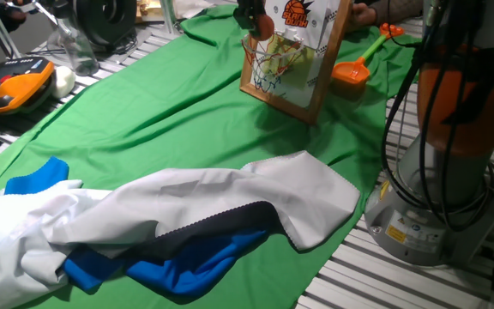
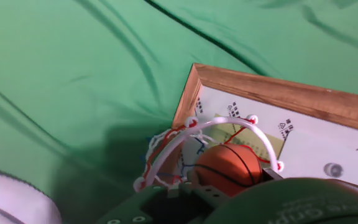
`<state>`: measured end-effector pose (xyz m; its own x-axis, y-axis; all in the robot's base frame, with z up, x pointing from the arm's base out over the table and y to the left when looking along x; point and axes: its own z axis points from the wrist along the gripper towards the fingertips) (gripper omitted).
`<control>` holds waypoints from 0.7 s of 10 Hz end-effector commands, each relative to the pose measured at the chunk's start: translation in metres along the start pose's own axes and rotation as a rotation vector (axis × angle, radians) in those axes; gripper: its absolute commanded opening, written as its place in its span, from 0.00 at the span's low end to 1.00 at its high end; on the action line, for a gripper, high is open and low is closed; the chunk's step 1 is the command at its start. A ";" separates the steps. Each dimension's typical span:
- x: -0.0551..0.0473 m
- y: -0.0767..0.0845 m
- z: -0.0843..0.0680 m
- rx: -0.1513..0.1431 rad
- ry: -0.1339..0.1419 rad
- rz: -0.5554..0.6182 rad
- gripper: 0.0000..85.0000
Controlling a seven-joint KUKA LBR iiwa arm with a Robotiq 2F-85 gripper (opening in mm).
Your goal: Grab a basketball, release it and shoot it into the basket
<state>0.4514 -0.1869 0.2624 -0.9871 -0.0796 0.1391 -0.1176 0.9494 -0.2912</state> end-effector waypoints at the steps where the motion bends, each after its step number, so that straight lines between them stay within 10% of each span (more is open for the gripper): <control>1: 0.000 0.000 0.000 0.001 -0.004 0.008 0.40; 7: 0.000 0.001 0.000 0.021 0.013 0.074 0.80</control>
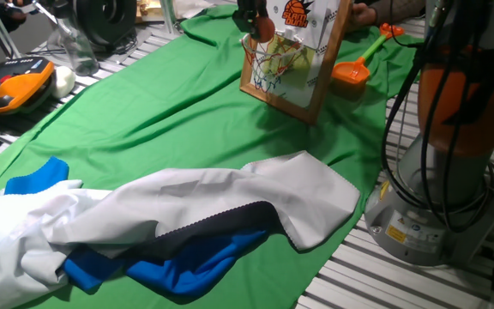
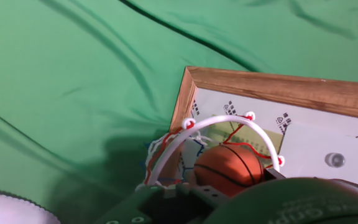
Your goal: Grab a basketball, release it and shoot it into the basket
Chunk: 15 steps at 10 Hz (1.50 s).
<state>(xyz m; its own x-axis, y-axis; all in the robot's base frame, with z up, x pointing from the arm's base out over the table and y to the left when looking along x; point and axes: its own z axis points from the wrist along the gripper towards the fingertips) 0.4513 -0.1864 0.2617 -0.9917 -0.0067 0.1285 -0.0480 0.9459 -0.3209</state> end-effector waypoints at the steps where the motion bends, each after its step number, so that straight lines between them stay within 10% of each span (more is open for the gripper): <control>1: 0.000 0.000 0.000 0.000 0.002 0.004 0.80; 5: 0.001 0.007 -0.006 -0.035 -0.002 0.034 0.80; 9: -0.007 0.036 -0.007 -0.103 0.036 -0.001 0.00; 11: -0.008 0.050 -0.008 -0.103 0.046 0.018 0.00; 13: -0.012 0.053 -0.004 -0.166 0.037 0.032 0.00; 15: -0.011 0.053 -0.005 -0.149 0.037 0.024 0.00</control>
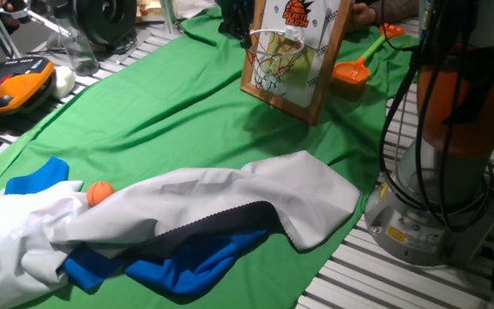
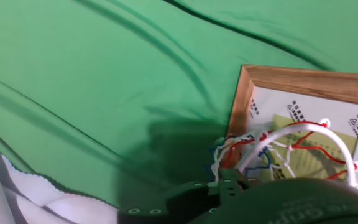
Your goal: Grab a basketball, release it and shoot it into the basket
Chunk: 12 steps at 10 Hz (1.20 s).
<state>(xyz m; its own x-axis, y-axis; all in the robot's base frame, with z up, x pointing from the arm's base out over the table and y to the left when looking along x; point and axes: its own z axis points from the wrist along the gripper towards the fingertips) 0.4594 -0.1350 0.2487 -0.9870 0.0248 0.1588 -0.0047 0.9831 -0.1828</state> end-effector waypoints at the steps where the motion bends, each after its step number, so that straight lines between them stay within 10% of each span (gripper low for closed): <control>1: 0.001 -0.001 -0.002 0.004 0.007 -0.002 0.00; 7: 0.005 -0.004 -0.006 0.042 0.014 -0.034 0.00; 11: 0.005 -0.004 -0.006 -0.029 0.015 -0.140 0.00; 12: 0.005 -0.004 -0.006 -0.006 0.009 -0.165 0.00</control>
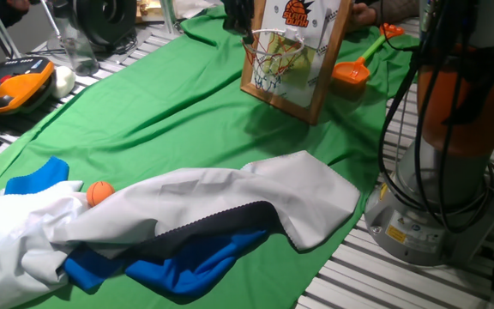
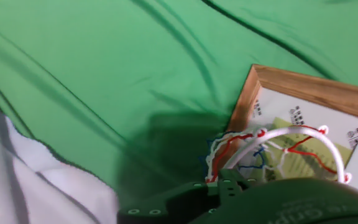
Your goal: Grab a basketball, release it and shoot it into the basket
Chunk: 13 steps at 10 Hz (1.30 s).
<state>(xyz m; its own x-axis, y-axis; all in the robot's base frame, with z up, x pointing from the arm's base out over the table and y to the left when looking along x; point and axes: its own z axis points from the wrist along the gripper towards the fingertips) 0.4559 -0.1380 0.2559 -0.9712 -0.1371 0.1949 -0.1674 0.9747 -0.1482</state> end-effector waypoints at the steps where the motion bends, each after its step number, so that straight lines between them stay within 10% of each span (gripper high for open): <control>1: 0.000 0.000 0.000 0.003 0.001 -0.018 0.00; 6: -0.001 0.002 -0.001 -0.069 0.014 0.035 0.00; 10: -0.016 0.066 -0.015 -0.106 -0.007 0.178 0.00; 13: -0.017 0.109 0.005 -0.150 0.009 0.278 0.00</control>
<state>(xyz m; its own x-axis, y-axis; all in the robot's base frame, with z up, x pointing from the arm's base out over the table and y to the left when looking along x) 0.4538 -0.0615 0.2325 -0.9761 0.1289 0.1749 0.1211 0.9912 -0.0543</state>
